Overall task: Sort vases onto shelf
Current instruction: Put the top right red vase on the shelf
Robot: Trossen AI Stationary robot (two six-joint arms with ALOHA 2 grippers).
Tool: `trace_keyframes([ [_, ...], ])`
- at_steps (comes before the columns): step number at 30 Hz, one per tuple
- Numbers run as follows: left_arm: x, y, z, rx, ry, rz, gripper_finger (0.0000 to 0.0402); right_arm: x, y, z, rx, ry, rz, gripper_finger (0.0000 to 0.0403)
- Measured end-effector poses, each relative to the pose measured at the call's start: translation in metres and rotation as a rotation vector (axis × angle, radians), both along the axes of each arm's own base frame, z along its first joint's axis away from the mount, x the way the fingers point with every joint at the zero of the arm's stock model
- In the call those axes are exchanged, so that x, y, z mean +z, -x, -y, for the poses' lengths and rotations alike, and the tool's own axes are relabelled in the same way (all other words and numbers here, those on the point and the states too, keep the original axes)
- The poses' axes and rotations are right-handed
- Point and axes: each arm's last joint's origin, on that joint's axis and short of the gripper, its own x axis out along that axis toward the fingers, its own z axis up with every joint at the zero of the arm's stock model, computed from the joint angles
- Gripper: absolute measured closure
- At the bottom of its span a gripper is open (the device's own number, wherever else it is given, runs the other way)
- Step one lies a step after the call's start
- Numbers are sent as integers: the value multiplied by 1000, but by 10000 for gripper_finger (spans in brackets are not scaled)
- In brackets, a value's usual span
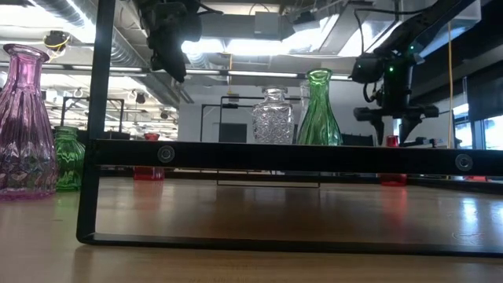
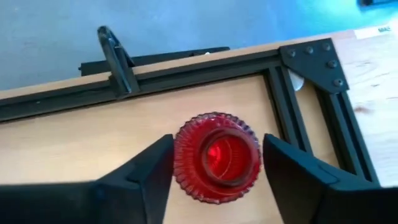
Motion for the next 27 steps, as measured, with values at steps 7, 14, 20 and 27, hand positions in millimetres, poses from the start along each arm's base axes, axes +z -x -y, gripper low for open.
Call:
trace_keyframes([
  [7, 0, 0, 0, 2, 1, 0, 301, 0, 0, 0, 9, -7, 8, 272],
  [14, 0, 0, 0, 1, 0, 0, 301, 0, -1, 0, 36, -15, 6, 325],
  [20, 0, 0, 0, 1, 1, 0, 301, 1, -1, -2, 47, -35, 20, 325],
  [27, 0, 0, 0, 1, 2, -3, 301, 7, 2, -16, 80, -101, 51, 321],
])
